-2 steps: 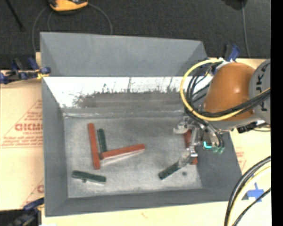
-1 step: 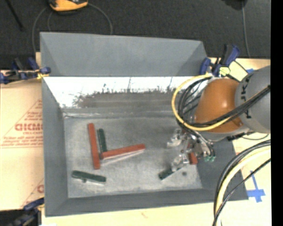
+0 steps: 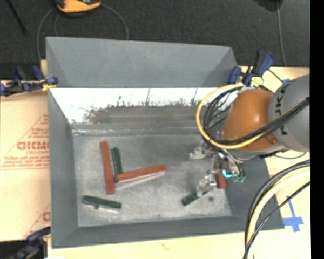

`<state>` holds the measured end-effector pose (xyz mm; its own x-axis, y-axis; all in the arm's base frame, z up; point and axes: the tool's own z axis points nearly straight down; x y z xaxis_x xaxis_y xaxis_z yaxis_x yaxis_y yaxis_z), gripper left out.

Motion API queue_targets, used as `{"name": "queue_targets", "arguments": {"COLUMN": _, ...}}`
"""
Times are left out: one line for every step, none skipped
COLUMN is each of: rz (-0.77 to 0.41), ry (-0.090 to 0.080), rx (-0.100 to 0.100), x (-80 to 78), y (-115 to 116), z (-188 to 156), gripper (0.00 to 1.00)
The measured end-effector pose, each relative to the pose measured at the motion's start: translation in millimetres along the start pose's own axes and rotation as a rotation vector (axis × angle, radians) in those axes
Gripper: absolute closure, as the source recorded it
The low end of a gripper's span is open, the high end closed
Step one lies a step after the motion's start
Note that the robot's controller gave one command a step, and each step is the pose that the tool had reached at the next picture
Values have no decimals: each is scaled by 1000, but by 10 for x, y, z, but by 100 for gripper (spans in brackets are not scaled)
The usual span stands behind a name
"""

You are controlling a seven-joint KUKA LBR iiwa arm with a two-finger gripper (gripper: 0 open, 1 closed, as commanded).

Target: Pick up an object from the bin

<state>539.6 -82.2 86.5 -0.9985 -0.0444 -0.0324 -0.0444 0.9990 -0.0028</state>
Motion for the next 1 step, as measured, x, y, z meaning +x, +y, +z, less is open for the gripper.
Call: {"name": "queue_targets", "arguments": {"rz": -1, "ry": 0, "rx": 0, "x": 1, "y": 1, "z": 1, "gripper": 0}}
